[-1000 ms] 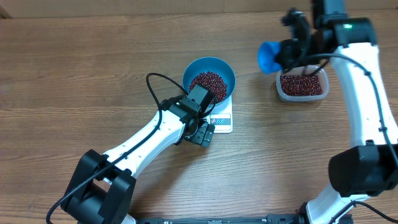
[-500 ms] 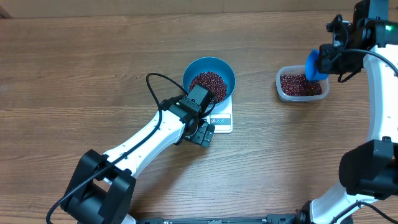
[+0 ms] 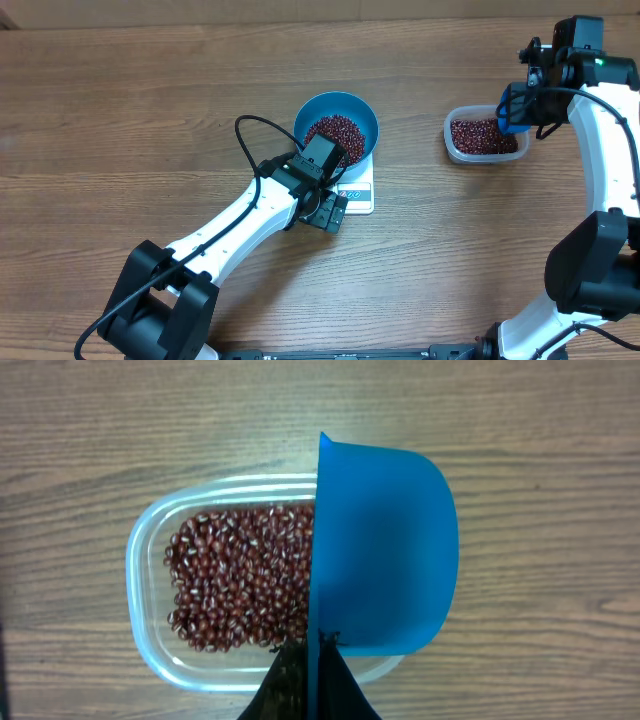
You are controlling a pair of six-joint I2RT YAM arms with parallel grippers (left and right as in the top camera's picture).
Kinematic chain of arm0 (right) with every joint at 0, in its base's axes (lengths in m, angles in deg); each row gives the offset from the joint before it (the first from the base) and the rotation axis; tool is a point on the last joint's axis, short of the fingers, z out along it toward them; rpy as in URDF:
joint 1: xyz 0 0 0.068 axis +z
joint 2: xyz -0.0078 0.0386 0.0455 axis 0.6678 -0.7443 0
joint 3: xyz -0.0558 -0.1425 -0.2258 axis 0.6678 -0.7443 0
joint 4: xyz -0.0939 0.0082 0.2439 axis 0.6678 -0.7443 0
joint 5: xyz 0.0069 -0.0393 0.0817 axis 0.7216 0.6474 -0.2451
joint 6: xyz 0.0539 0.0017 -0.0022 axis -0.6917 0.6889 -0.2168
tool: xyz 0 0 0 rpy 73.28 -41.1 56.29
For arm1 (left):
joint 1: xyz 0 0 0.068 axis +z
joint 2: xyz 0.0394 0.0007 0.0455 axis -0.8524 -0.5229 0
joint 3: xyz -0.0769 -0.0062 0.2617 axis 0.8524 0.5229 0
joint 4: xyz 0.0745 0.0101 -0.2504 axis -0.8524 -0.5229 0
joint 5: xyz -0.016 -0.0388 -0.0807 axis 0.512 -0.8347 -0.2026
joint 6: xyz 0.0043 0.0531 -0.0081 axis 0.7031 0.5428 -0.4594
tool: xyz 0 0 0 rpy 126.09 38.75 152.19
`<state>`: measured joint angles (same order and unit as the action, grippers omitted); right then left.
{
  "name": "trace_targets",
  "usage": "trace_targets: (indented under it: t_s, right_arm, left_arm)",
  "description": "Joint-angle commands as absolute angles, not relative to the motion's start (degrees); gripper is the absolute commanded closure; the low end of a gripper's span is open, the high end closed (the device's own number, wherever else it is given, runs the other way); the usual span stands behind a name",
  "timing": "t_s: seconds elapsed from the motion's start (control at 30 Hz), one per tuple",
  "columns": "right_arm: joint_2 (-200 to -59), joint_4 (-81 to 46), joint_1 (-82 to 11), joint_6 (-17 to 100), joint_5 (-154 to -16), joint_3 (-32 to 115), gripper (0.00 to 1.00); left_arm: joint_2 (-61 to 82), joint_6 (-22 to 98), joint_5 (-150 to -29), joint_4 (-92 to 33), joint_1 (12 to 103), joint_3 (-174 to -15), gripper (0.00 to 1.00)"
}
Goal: Scoop item into bowl and weigh 150g on scale
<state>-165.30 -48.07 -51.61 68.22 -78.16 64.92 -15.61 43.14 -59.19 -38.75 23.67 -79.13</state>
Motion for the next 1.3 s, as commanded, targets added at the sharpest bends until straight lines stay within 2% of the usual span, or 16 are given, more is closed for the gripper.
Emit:
trace_targets:
  t_s: [0.0, 0.37, 0.73, 1.13, 1.27]
  right_arm:
    - [-164.75, -46.85, -51.61, 69.09, -77.57, 64.77, 0.96]
    - [-164.8, -47.35, -51.61, 69.12, -77.52, 64.33, 0.96]
    - [-165.32, -42.0, -51.29, 69.09, -76.32, 56.57, 0.96]
    - [-165.32, -45.58, -47.94, 68.66, -79.16, 53.47, 0.96]
    - [-165.32, -45.93, -47.61, 68.66, -85.92, 53.47, 0.96]
  left_arm:
    - [-14.62, 42.76, -58.6, -37.03, 23.56, -78.69, 0.0]
    - [-14.62, 42.79, -57.99, -36.79, 23.58, -78.69, 0.01]
    - [-14.62, 42.81, -57.97, -36.94, 23.58, -78.69, 0.01]
    - [-14.62, 42.81, -57.97, -37.29, 23.56, -78.69, 0.01]
    - [-14.62, 42.81, -57.99, -37.27, 23.58, -78.69, 0.0]
